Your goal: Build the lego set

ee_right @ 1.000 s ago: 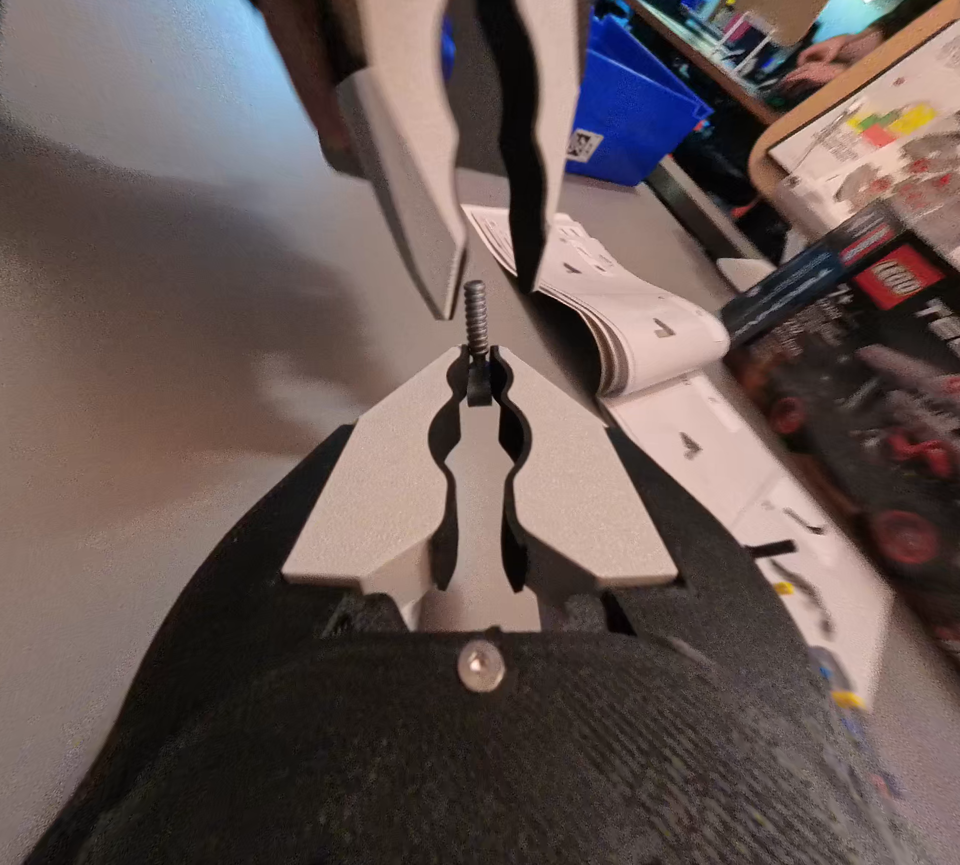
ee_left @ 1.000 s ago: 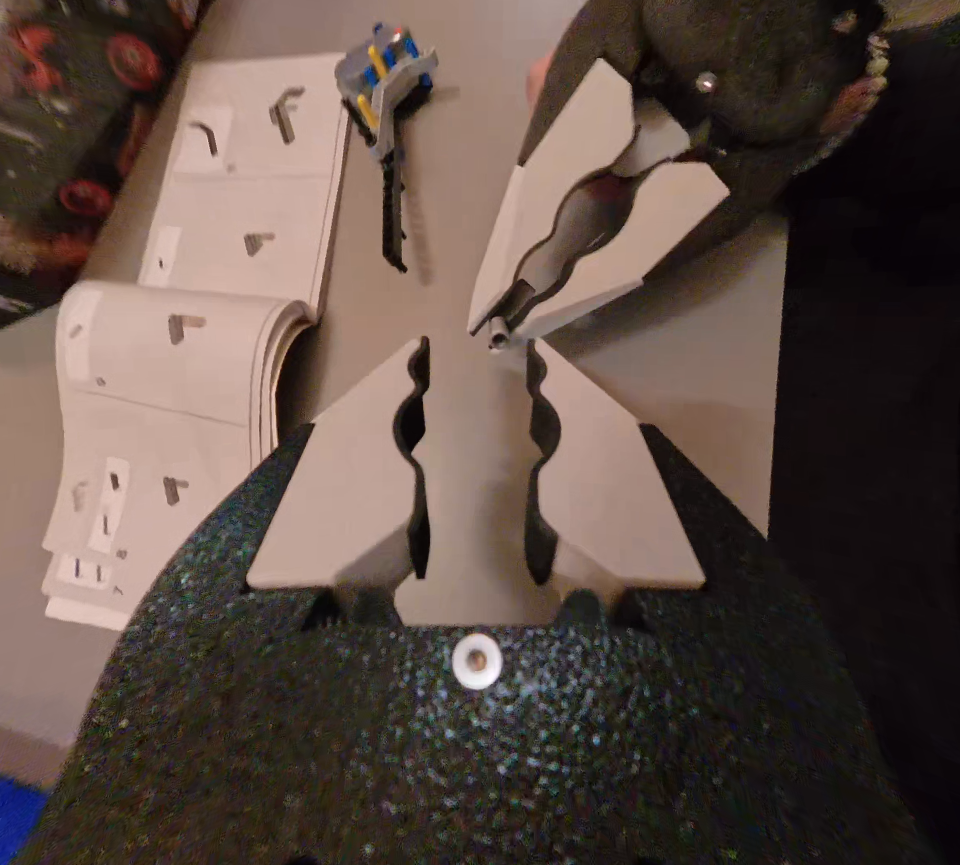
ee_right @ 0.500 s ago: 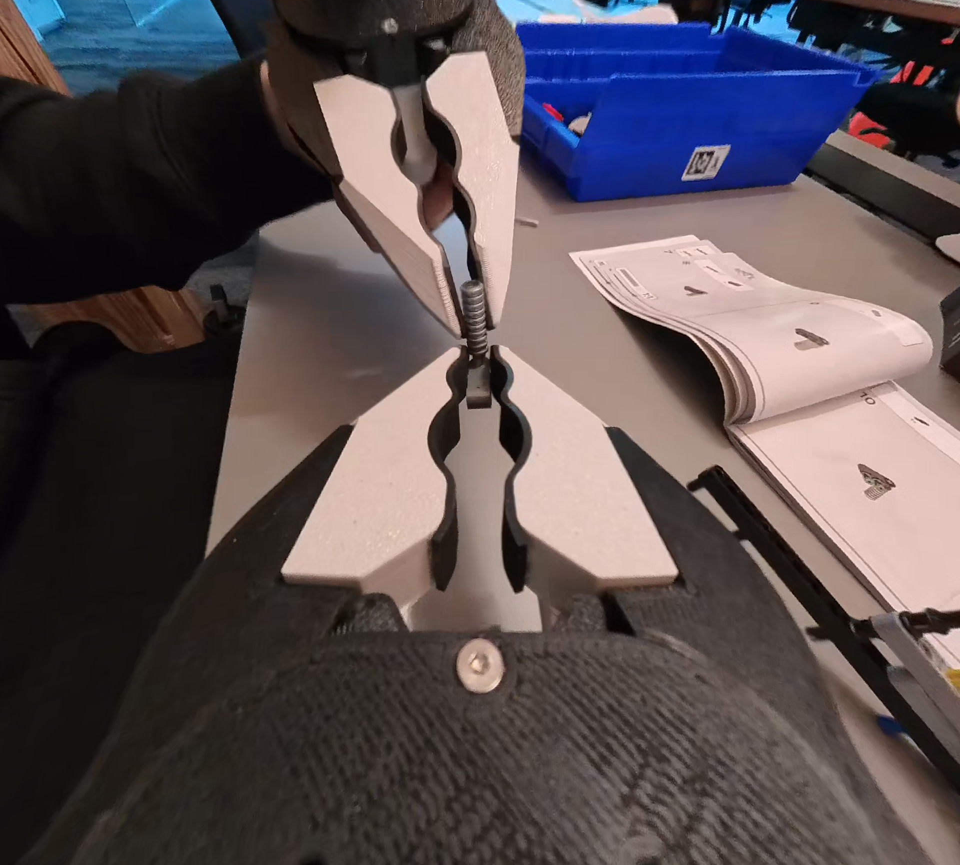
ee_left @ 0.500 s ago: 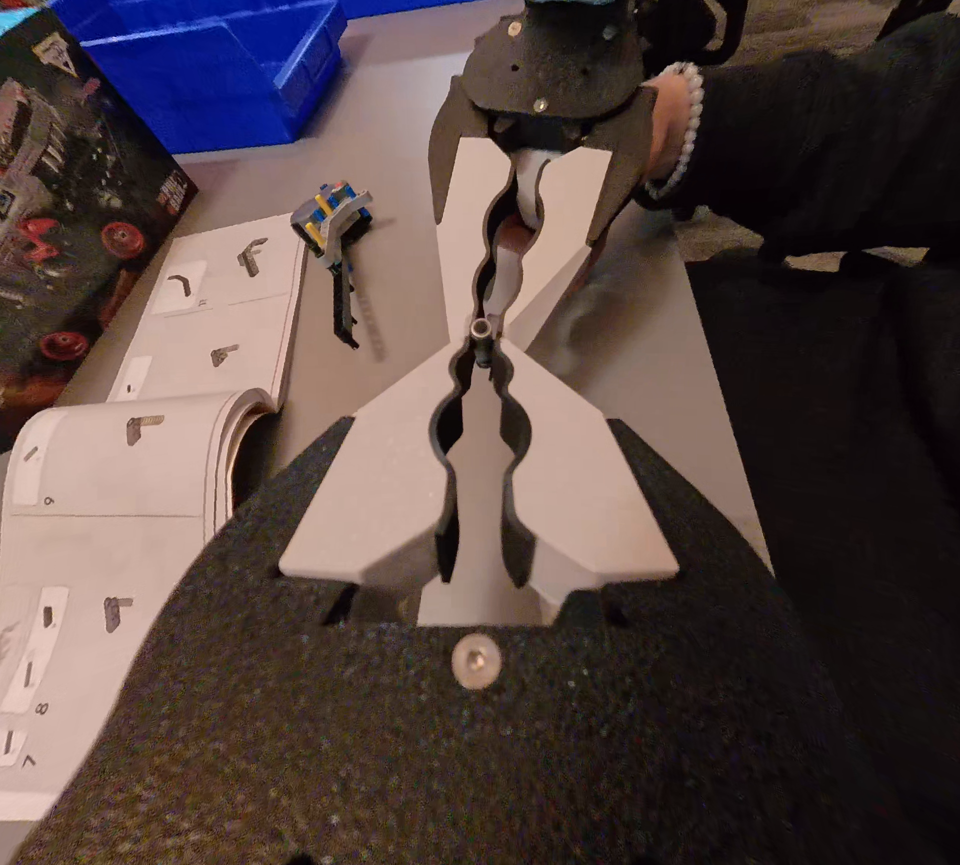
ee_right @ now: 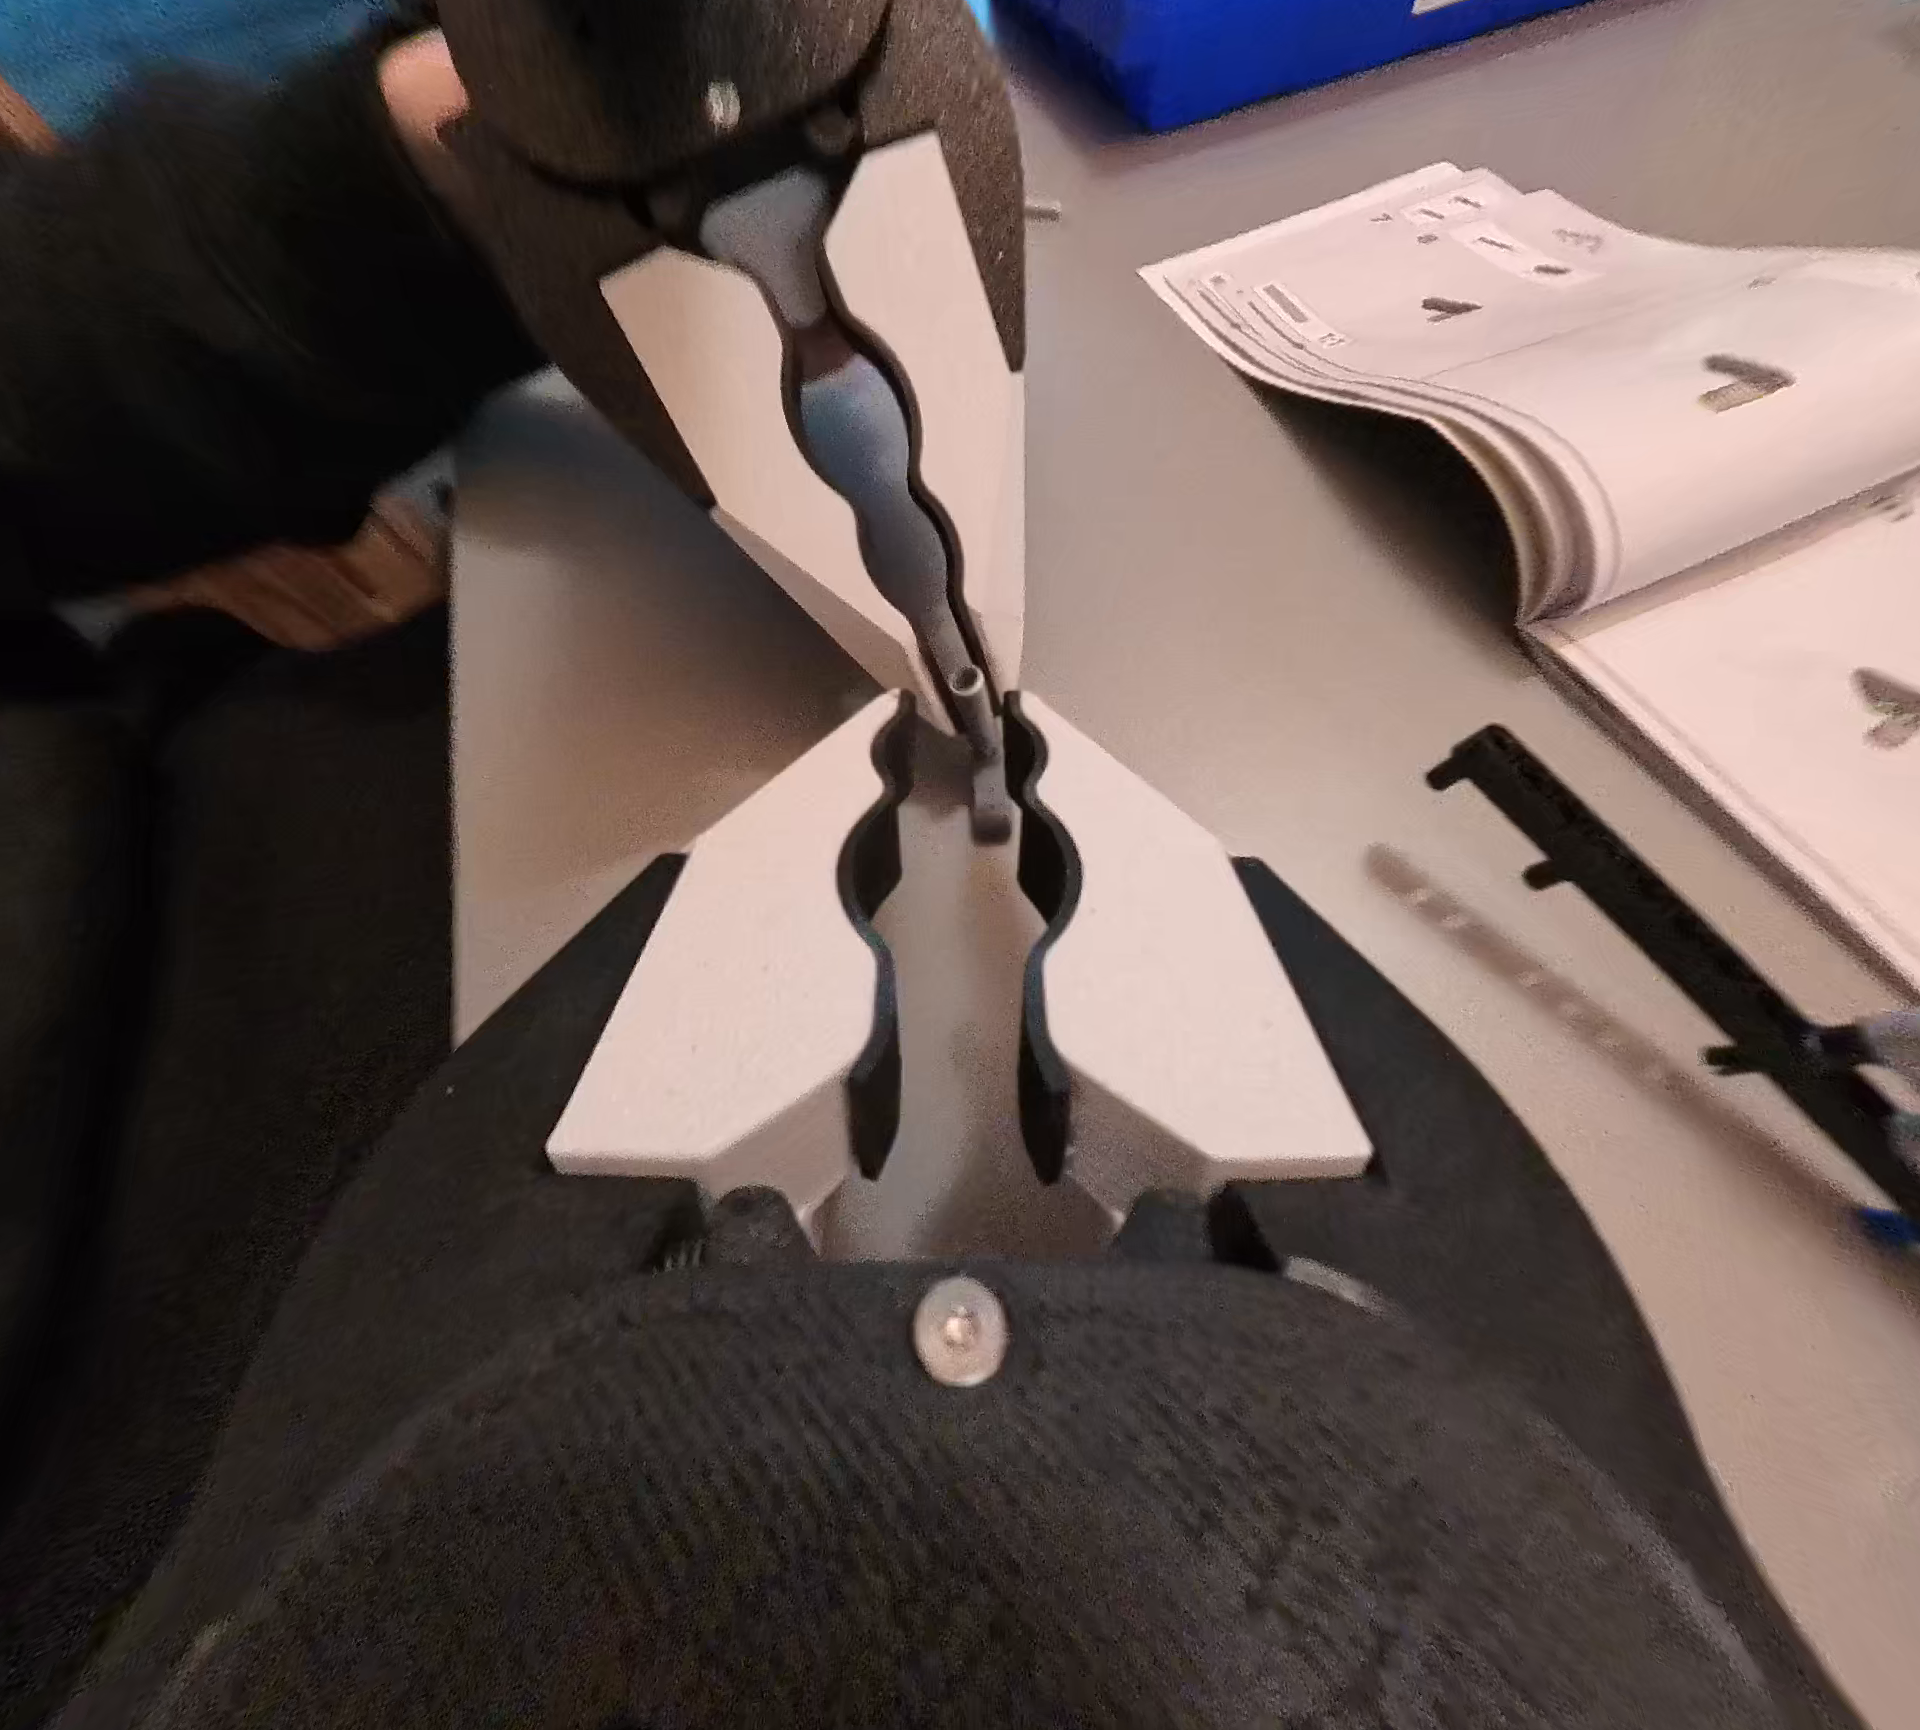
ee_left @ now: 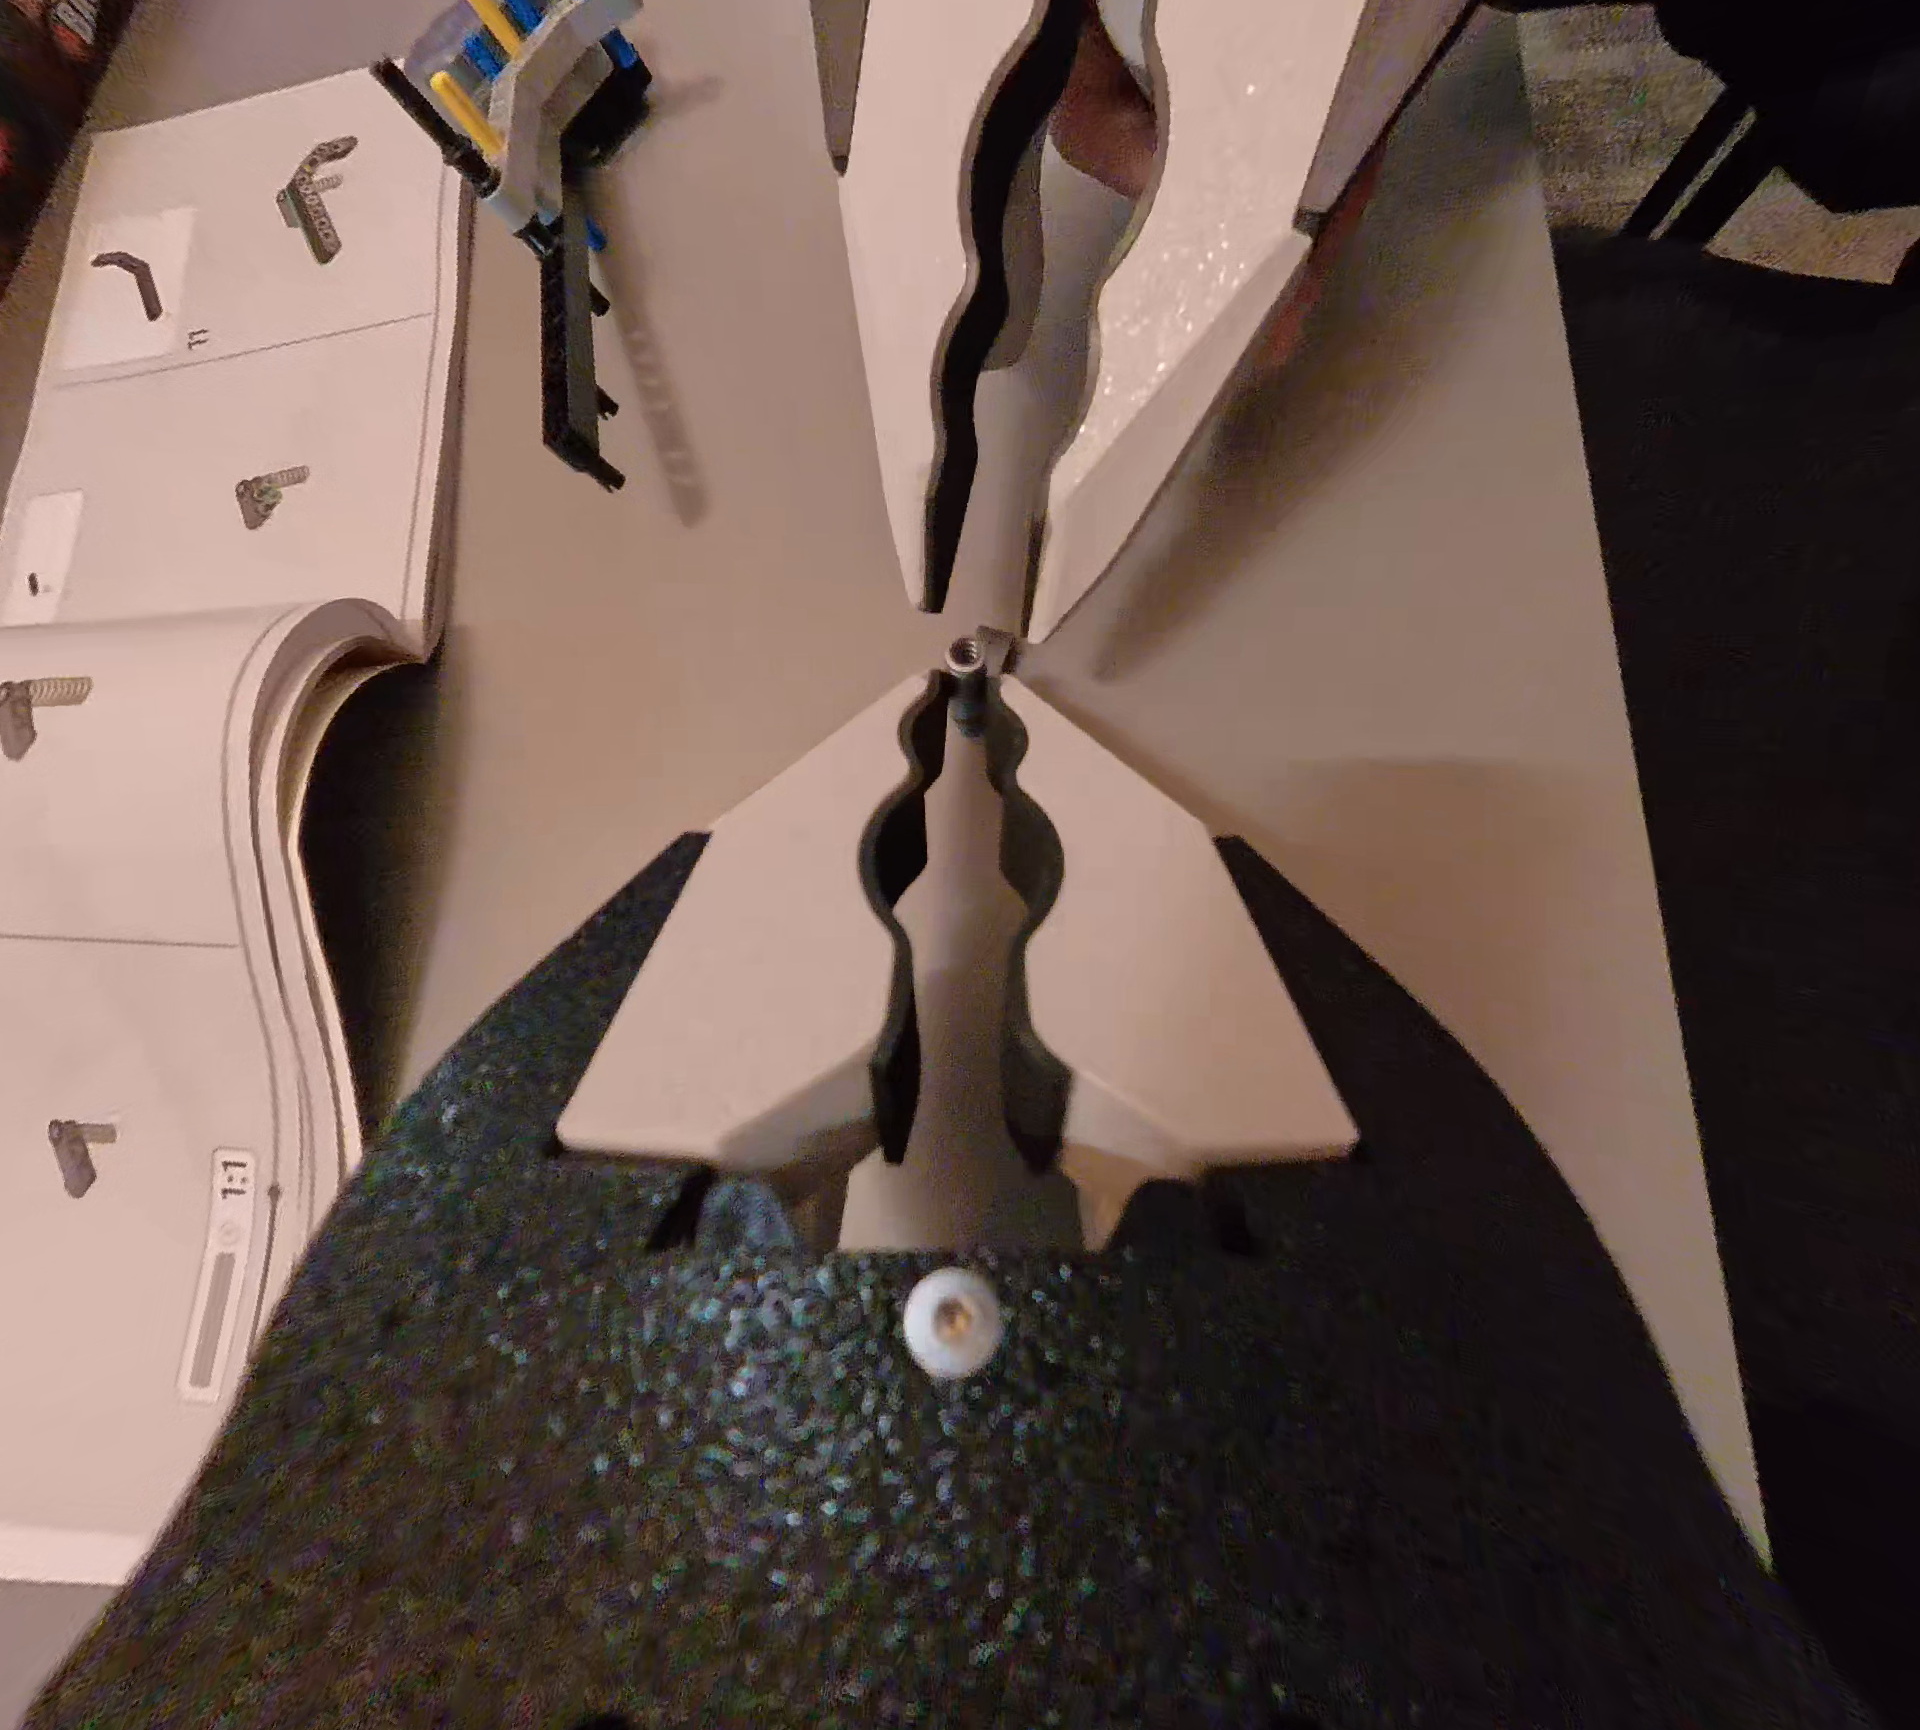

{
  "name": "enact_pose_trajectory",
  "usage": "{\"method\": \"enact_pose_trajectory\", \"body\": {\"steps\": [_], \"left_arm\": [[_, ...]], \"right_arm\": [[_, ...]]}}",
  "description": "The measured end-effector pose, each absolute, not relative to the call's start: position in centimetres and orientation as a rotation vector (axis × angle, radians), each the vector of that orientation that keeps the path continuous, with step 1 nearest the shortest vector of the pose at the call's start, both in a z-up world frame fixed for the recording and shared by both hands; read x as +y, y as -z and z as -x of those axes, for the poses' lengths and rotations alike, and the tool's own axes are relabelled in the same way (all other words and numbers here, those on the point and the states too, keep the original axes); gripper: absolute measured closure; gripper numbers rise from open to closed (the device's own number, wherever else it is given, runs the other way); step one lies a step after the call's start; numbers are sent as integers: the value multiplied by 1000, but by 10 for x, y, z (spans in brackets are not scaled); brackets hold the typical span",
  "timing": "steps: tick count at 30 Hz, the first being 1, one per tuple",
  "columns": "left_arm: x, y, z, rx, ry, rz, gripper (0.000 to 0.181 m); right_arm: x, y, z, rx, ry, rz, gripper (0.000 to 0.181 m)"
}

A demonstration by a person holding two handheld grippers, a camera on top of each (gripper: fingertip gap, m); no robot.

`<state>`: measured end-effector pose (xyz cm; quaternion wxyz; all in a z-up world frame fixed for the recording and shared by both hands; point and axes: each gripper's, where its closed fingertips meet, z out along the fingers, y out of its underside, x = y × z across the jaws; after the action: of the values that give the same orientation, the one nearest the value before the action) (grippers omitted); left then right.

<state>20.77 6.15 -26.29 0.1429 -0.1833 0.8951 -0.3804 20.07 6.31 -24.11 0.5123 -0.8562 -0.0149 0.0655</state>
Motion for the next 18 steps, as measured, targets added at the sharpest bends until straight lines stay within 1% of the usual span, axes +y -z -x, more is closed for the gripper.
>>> {"method": "enact_pose_trajectory", "body": {"steps": [1, 4, 6, 9, 13, 14, 18], "left_arm": [[62, 263, -208, 2573, 1109, 529, 177], [61, 263, -207, 2564, 1142, 532, 177], [61, 263, -208, 2568, 1156, 533, 177], [61, 263, -208, 2583, 1174, 536, 177], [60, 263, -209, 2601, 1187, 536, 177], [60, 263, -209, 2606, 1184, 535, 177], [59, 264, -209, 2622, 1188, 531, 177]], "right_arm": [[63, 245, -202, -71, -100, 2077, 169], [68, 240, -201, -132, -50, 2044, 171], [69, 237, -202, -138, -43, 2023, 177], [69, 240, -203, -153, -29, 2036, 181], [64, 242, -203, -172, -34, 2065, 176], [62, 244, -205, -173, -21, 2079, 172], [66, 242, -206, -158, -32, 2051, 176]]}}
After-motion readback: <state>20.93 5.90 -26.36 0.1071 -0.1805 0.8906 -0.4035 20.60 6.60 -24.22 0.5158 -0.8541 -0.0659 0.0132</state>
